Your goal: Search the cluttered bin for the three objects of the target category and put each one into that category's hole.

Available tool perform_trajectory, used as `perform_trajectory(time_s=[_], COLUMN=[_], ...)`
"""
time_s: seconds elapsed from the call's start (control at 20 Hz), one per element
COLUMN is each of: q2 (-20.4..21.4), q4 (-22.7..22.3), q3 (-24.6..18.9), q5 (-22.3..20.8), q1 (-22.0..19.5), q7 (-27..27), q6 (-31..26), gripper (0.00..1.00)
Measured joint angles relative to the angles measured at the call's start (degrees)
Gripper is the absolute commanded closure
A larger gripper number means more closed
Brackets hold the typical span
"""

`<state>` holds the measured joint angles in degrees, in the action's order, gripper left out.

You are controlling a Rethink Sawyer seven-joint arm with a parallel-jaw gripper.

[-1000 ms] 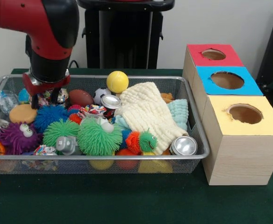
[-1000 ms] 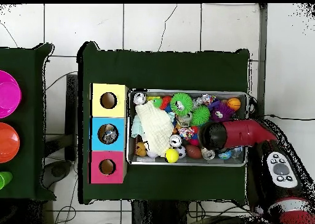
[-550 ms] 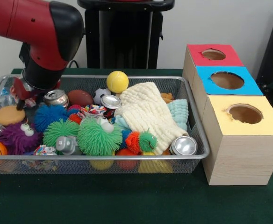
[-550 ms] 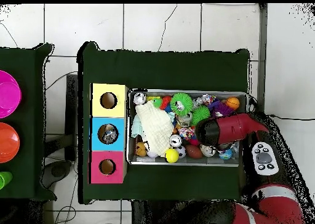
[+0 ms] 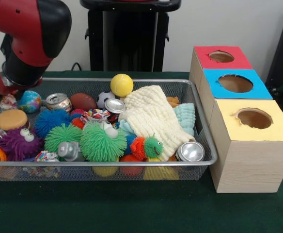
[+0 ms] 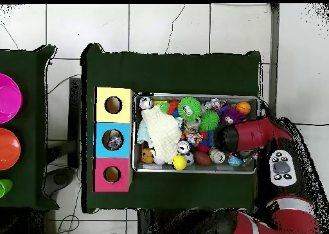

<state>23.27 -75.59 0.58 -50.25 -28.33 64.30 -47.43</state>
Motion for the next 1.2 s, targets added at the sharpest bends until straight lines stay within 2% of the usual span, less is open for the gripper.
perform_trajectory(time_s=[0.4, 1.2], q2=[-0.3, -2.6], q4=[0.4, 2.4], q3=[2.4, 2.5], q5=[0.3, 2.4], q1=[-0.2, -2.2], q7=[0.0, 0.0], q6=[0.0, 0.0], gripper=[0.0, 0.0])
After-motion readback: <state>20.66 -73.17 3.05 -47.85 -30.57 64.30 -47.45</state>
